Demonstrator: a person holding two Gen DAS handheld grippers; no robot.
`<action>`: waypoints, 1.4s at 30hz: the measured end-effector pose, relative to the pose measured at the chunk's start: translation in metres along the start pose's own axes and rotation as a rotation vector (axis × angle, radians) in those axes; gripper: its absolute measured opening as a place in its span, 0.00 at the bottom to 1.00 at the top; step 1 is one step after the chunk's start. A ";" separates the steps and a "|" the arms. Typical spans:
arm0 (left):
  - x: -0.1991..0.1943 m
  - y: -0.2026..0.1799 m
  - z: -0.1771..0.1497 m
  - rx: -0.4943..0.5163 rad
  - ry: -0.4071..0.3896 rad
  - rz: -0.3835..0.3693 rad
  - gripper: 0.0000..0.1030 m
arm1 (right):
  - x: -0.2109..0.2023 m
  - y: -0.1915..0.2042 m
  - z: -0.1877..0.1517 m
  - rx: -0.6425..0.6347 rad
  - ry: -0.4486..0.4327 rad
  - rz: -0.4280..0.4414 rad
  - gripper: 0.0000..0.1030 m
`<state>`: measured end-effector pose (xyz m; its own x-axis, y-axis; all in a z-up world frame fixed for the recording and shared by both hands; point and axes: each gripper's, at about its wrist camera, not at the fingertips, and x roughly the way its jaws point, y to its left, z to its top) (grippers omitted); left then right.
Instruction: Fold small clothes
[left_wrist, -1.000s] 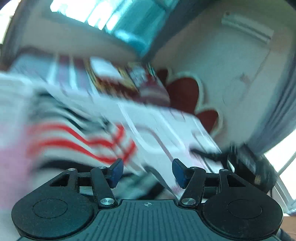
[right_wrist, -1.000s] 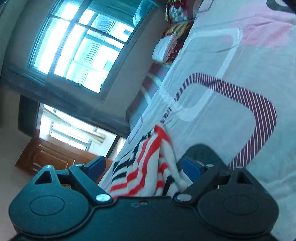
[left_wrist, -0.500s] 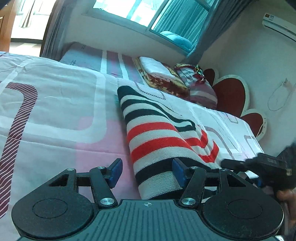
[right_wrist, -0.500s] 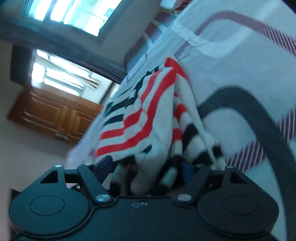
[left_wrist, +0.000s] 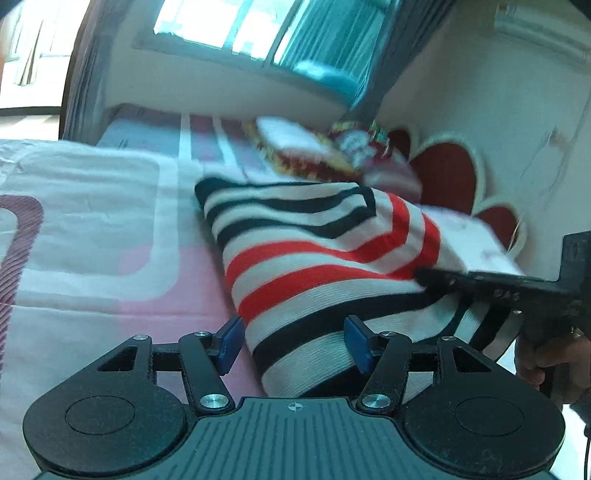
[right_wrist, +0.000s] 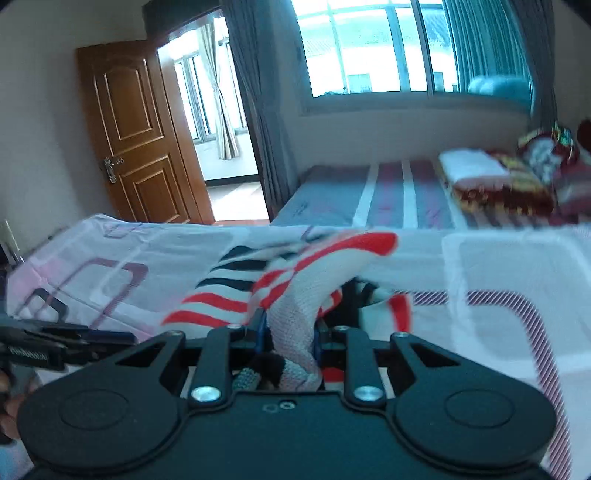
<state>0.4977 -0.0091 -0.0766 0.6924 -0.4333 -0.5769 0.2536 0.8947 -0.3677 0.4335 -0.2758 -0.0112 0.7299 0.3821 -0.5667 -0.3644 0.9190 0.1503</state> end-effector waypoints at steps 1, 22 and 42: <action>0.005 -0.003 -0.001 0.003 0.018 -0.008 0.57 | 0.010 -0.011 -0.009 0.042 0.043 -0.010 0.21; -0.018 0.003 -0.012 0.051 0.013 -0.009 0.62 | -0.047 -0.060 -0.076 0.644 0.127 0.113 0.35; -0.049 -0.023 -0.064 0.206 0.110 0.089 0.62 | -0.036 0.023 -0.077 0.025 0.179 -0.187 0.27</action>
<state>0.4145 -0.0152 -0.0870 0.6437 -0.3505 -0.6803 0.3350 0.9283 -0.1613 0.3541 -0.2757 -0.0490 0.6684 0.1843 -0.7206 -0.2165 0.9751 0.0485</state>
